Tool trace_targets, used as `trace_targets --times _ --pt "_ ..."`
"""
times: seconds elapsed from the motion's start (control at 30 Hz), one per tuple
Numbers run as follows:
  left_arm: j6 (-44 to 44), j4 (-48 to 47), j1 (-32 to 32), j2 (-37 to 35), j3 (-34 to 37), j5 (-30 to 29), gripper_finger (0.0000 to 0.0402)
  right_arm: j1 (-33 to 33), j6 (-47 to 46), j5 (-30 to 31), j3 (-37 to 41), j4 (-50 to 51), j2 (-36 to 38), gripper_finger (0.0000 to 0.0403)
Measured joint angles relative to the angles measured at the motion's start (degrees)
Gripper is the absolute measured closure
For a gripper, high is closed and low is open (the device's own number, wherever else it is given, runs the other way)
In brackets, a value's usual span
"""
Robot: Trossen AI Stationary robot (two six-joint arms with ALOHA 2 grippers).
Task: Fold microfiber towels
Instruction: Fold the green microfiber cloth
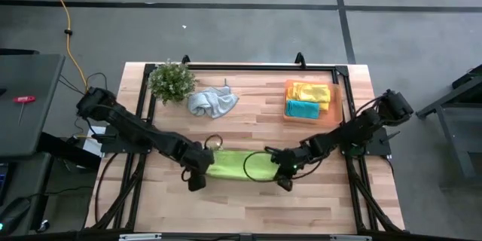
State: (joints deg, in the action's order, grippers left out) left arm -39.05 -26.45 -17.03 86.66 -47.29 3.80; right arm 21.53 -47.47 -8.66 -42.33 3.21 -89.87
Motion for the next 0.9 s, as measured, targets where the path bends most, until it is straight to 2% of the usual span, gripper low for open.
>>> trace_targets --times 0.4,0.5,0.63,0.9 --pt "-6.17 -6.11 7.25 -1.16 -0.02 -9.06 0.0401 -6.23 -14.32 0.14 -0.04 2.19 1.61 0.0402" --pt "-8.38 -5.64 7.39 -1.17 0.49 -12.28 0.0401 -7.14 -16.39 2.06 -0.02 3.23 2.31 0.0402" --pt "-11.89 -5.26 7.21 -1.17 2.09 -13.32 0.0401 -7.82 -19.17 3.88 -0.02 5.26 2.71 0.0403" --pt "-14.32 -4.44 6.41 -1.23 3.81 -16.88 0.0392 -7.8 -19.6 4.37 -0.03 5.71 2.56 0.0402"
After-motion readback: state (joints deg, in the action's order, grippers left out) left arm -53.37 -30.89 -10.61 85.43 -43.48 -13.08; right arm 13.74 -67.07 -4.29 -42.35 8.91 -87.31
